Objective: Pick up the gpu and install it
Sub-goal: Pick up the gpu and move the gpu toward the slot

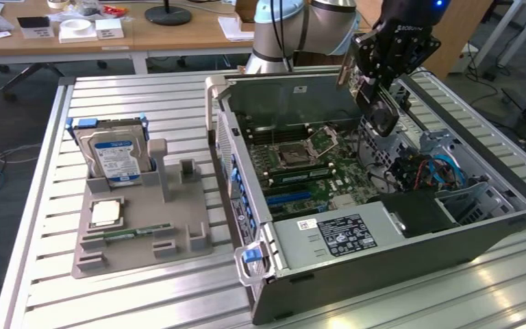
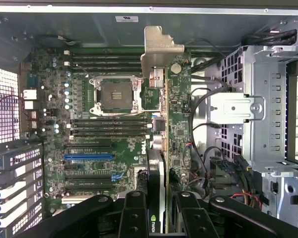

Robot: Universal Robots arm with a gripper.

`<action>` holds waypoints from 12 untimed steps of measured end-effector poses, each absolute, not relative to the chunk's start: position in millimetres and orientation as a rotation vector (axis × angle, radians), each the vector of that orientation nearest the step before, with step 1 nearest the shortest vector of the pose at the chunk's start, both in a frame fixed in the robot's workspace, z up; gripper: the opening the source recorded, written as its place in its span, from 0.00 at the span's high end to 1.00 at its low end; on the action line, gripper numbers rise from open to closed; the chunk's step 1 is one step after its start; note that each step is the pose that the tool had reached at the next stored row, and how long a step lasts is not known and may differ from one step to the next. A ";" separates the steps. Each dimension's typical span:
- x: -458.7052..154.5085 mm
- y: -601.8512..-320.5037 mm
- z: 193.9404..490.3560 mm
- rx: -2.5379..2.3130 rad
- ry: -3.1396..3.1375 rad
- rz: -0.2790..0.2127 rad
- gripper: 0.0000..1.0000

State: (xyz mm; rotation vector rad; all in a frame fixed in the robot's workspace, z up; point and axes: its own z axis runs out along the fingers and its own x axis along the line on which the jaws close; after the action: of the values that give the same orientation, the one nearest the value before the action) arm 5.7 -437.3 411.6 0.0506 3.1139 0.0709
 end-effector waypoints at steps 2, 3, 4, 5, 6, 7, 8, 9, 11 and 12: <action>5.7 -437.3 411.6 0.051 3.114 0.071 0.73; 5.7 -437.3 411.6 0.051 3.114 0.071 0.73; 5.7 -437.3 411.6 0.051 3.114 0.071 0.73; 5.7 -437.3 411.6 0.051 3.114 0.071 0.73; 5.7 -437.3 411.6 0.051 3.114 0.071 0.73; 5.7 -437.3 411.6 0.051 3.114 0.071 0.73; 6.5 -437.3 411.6 0.050 3.114 0.071 0.73; 7.8 -437.3 411.6 0.050 3.114 0.071 0.73; 10.7 -437.3 411.6 0.051 3.114 0.071 0.73; 12.1 -437.3 411.5 0.051 3.114 0.071 0.73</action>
State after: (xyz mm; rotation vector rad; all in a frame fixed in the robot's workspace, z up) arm 12.1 -437.3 411.5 0.0506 3.1139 0.0709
